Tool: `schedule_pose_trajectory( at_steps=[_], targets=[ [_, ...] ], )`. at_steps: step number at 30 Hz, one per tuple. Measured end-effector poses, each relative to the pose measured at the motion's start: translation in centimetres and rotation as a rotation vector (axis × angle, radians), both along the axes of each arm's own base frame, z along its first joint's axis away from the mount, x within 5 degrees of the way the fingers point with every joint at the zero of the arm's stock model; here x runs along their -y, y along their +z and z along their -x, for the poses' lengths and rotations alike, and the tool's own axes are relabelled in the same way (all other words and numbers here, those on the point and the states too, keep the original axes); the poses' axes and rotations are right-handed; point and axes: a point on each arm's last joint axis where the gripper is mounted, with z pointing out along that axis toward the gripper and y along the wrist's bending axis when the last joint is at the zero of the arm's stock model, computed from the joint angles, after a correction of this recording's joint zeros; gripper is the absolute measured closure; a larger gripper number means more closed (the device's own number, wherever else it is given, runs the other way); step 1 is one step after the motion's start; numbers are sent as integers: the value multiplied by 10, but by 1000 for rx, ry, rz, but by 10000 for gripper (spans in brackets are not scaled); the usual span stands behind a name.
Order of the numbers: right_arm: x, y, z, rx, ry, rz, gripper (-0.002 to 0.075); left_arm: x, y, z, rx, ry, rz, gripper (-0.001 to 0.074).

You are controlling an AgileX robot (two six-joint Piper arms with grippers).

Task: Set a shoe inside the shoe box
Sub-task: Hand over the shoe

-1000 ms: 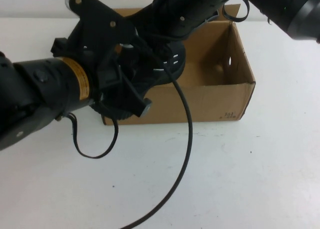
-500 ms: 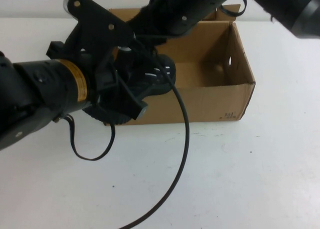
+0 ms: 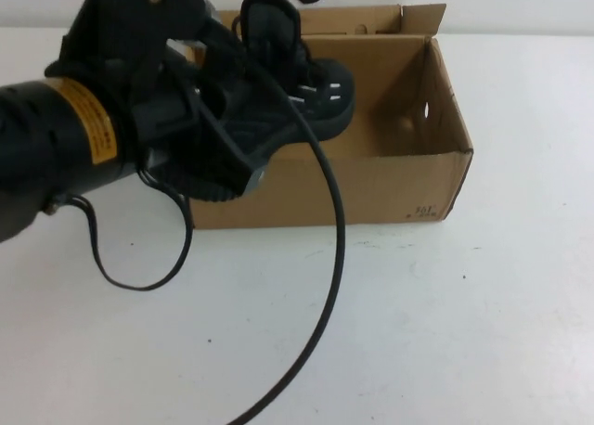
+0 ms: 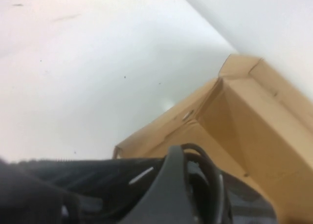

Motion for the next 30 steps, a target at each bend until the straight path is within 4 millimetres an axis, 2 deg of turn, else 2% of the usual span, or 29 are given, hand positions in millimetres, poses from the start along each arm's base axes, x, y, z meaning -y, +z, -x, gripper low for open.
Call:
schedule_pose_trajectory(
  at_steps=[3, 6, 12, 15, 18, 23, 28, 30],
  targets=[
    [9, 10, 12, 40, 39, 48, 160, 0, 1, 4, 3, -41, -19, 681],
    [18, 14, 23, 67, 103, 138, 169, 1, -5, 9, -23, -112, -115, 681],
    [24, 8, 36, 74, 235, 262, 171, -1, -16, 15, -86, -263, -240, 684],
    [25, 4, 41, 71, 276, 284, 171, -15, -18, 7, -135, -275, -230, 684],
    [28, -2, 44, 58, 291, 307, 171, -33, -13, 0, -111, -325, -189, 684],
    [27, -11, 46, 28, 313, 317, 171, -61, 3, 0, -71, -453, -17, 684],
    [23, -10, 51, 23, 377, 280, 171, -89, 7, 3, -66, -530, 33, 684],
    [19, -10, 53, 20, 428, 250, 171, -100, 9, 0, -58, -507, 58, 684]
  ],
)
